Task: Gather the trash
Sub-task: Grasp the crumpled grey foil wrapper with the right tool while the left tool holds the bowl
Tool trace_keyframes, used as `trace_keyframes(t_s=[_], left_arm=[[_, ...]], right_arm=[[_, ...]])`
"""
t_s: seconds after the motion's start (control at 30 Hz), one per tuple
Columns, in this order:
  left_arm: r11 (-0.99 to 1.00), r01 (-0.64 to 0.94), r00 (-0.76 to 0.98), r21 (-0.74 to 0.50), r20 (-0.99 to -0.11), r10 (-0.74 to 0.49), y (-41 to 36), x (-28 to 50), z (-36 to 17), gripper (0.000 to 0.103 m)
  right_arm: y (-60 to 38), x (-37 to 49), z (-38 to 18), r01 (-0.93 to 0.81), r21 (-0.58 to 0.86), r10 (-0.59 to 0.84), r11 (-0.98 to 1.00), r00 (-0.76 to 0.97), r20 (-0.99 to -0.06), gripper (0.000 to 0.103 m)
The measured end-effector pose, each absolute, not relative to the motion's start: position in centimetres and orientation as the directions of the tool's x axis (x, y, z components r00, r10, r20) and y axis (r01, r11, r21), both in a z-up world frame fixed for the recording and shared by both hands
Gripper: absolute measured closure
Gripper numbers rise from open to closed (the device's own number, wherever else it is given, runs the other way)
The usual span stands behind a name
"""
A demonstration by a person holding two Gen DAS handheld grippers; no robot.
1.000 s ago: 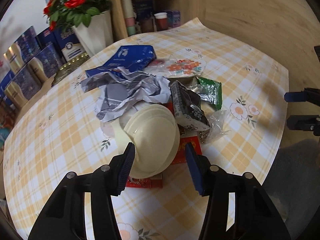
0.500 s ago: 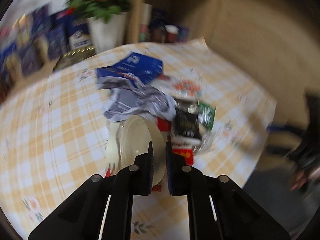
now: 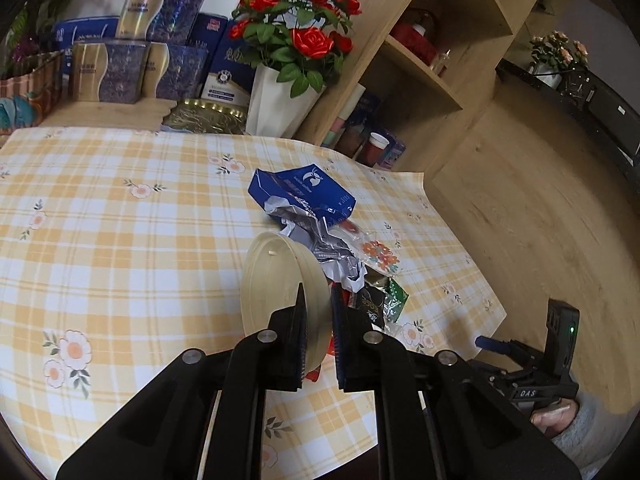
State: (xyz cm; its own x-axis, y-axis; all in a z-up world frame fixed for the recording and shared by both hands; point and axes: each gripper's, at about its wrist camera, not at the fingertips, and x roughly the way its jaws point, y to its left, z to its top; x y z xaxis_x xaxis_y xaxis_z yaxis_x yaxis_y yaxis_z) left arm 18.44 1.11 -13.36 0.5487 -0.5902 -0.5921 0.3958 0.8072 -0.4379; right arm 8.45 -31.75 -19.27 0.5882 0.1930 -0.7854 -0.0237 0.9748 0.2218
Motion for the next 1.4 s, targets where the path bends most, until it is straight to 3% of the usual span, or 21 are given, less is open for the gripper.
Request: trace_keyframes(t_s=[0.57, 0.8, 1.0, 1.03, 1.07, 1.13, 1.4], left_arm=[[0.843, 0.335, 0.583, -0.421, -0.611, -0.536, 4.3, 15.8, -14.6, 0.092], [0.836, 0.320, 0.591, -0.446, -0.595, -0.544, 5.2, 15.4, -14.9, 0.092], [0.817, 0.289, 0.594, -0.499, -0.575, -0.562, 6.2, 15.4, -15.2, 0.092], [0.822, 0.290, 0.597, -0.491, -0.578, -0.556, 6.2, 15.3, -15.2, 0.092], [0.827, 0.293, 0.599, -0.479, -0.582, -0.549, 6.2, 15.2, -15.2, 0.092], [0.832, 0.297, 0.601, -0.469, -0.586, -0.544, 6.1, 15.1, -15.1, 0.092], [0.836, 0.295, 0.605, -0.462, -0.587, -0.538, 5.9, 14.0, -14.9, 0.092]], right_arm=[[-20.9, 23.7, -18.3, -0.414, -0.170, 0.094, 0.895, 0.544, -0.834, 0.007], [-18.2, 28.9, -20.0, -0.445, -0.183, 0.056, 0.876, 0.473, -0.879, 0.007], [-17.3, 30.1, -21.7, -0.458, -0.249, -0.028, 0.853, 0.437, -0.899, 0.035], [-17.3, 30.0, -21.7, -0.466, -0.241, -0.021, 0.851, 0.429, -0.903, 0.053], [-17.2, 29.8, -21.6, -0.478, -0.231, -0.008, 0.847, 0.424, -0.906, 0.061], [-17.3, 29.4, -20.9, -0.472, -0.223, 0.016, 0.853, 0.451, -0.893, 0.062], [-20.4, 27.7, -15.2, -0.354, 0.052, 0.256, 0.934, 0.556, -0.791, 0.064]])
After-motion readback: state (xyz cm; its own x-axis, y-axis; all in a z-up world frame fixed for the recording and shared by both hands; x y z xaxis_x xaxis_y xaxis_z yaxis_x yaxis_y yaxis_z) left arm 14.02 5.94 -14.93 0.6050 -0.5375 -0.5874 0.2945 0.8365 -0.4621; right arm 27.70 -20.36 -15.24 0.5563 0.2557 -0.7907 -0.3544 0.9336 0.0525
